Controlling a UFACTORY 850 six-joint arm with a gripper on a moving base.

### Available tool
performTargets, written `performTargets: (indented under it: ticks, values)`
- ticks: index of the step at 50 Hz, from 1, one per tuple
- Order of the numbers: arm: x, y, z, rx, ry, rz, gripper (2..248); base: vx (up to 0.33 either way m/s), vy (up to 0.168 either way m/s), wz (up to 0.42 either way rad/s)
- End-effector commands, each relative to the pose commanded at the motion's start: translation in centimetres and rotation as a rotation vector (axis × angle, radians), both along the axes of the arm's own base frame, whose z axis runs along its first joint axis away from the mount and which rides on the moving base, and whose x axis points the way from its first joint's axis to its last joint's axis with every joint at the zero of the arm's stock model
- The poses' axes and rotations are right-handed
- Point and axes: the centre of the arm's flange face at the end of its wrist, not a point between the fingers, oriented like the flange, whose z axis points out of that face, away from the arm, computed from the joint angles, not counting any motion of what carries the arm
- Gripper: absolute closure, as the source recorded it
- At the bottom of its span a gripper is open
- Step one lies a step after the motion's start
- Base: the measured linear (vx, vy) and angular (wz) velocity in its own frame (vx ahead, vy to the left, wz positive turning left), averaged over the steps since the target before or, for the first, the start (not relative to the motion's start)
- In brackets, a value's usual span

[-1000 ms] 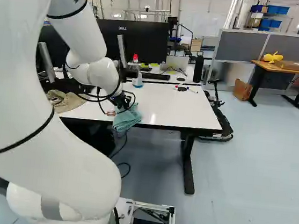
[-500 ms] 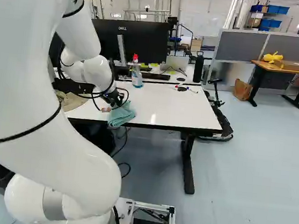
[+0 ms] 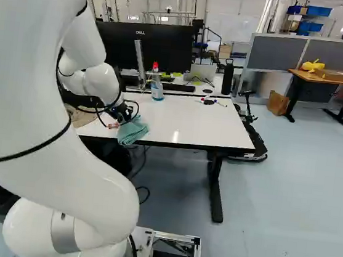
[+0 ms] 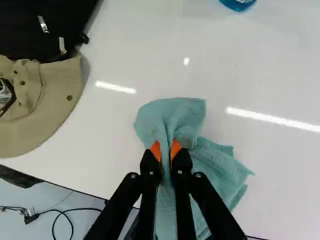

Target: Clean the table with the green towel

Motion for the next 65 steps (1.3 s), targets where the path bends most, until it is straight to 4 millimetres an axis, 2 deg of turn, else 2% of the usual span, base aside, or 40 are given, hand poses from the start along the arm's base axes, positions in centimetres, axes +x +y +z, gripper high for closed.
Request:
performTargets:
  ticks: [7,18,28,50,65]
  values:
    - [-1.0,0.2,0.0,0.000,0.000,0.014,209,0.000,0.000,0.000]
    - [-1.1,0.2,0.0,0.000,-0.001,0.014,209,0.000,0.000,0.000]
    - [-1.5,0.0,0.8,0.008,-0.020,0.012,209,0.000,0.000,0.000]
    - [-4.9,-3.7,3.0,0.030,-0.091,-0.051,209,0.000,0.000,0.000]
    - [-5.3,-6.1,2.8,0.029,-0.096,-0.113,209,0.000,0.000,0.000]
